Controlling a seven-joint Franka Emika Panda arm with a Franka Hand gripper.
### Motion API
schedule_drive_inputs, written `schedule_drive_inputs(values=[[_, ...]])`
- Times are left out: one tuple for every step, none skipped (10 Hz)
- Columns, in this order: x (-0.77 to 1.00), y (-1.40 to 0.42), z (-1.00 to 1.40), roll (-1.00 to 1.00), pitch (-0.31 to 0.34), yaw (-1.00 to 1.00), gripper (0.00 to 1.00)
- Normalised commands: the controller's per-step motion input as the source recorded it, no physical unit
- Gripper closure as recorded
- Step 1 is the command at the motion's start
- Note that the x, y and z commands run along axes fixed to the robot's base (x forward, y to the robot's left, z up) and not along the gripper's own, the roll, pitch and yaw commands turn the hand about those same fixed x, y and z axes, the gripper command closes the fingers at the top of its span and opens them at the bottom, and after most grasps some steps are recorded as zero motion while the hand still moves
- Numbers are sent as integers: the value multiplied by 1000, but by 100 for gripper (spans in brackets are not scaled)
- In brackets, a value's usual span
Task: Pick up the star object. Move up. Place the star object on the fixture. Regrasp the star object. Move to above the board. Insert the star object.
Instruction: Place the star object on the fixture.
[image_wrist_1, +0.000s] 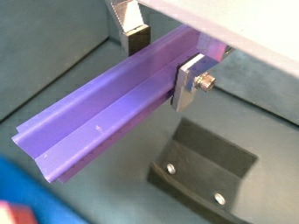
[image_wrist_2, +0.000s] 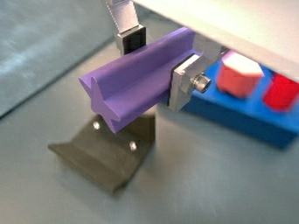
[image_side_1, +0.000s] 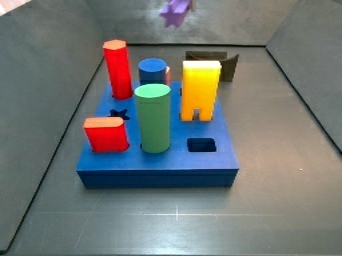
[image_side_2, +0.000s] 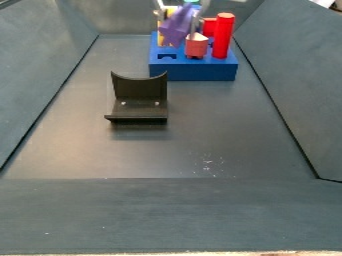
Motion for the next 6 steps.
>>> schedule_drive_inputs(values=[[1000, -57, 117, -1000, 69, 353, 100], [1000, -45, 89, -1000, 86, 336, 100], [1000, -8, 41, -1000, 122, 281, 100], [1000, 5, 24, -1000, 139, 258, 100], [1000, 24, 3, -1000, 164, 206, 100], [963, 32, -3, -1000, 181, 168, 100]])
